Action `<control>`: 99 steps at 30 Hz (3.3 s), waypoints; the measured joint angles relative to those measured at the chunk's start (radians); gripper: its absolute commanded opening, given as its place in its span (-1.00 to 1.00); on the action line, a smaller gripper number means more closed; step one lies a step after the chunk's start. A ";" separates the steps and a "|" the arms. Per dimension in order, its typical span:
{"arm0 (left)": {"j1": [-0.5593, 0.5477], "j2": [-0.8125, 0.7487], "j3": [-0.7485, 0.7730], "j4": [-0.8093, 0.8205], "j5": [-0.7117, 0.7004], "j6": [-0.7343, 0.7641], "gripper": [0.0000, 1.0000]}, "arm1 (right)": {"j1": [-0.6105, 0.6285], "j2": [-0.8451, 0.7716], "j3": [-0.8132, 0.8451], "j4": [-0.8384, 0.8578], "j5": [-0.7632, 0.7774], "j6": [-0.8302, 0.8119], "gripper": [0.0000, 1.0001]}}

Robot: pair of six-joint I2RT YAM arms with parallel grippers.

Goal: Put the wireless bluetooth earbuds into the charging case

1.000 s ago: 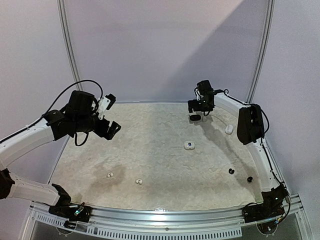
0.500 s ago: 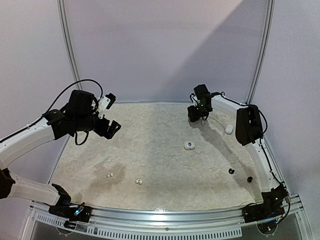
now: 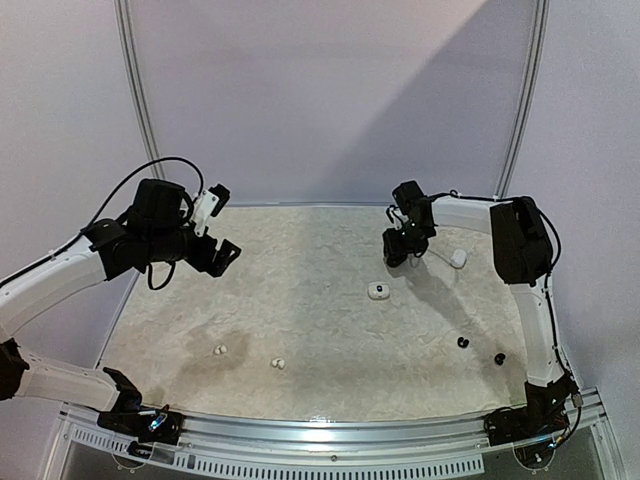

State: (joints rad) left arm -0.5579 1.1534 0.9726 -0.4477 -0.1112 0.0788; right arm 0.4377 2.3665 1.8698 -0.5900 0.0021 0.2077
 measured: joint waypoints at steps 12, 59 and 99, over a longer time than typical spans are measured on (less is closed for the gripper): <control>0.000 -0.039 -0.006 0.004 0.025 0.000 0.96 | 0.086 -0.253 -0.367 0.005 -0.011 0.204 0.35; -0.030 -0.082 0.003 -0.045 0.179 0.101 0.95 | 0.029 -0.115 -0.093 -0.384 -0.153 -1.551 0.42; -0.031 -0.041 0.103 0.051 0.428 -0.077 0.62 | 0.375 -0.796 -0.534 0.407 0.029 -1.107 -0.67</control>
State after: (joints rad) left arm -0.5888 1.1126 1.0756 -0.3962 0.3168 0.0021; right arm 0.8127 1.5703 1.3357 -0.1829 0.0315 -0.8989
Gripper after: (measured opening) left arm 0.818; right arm 0.420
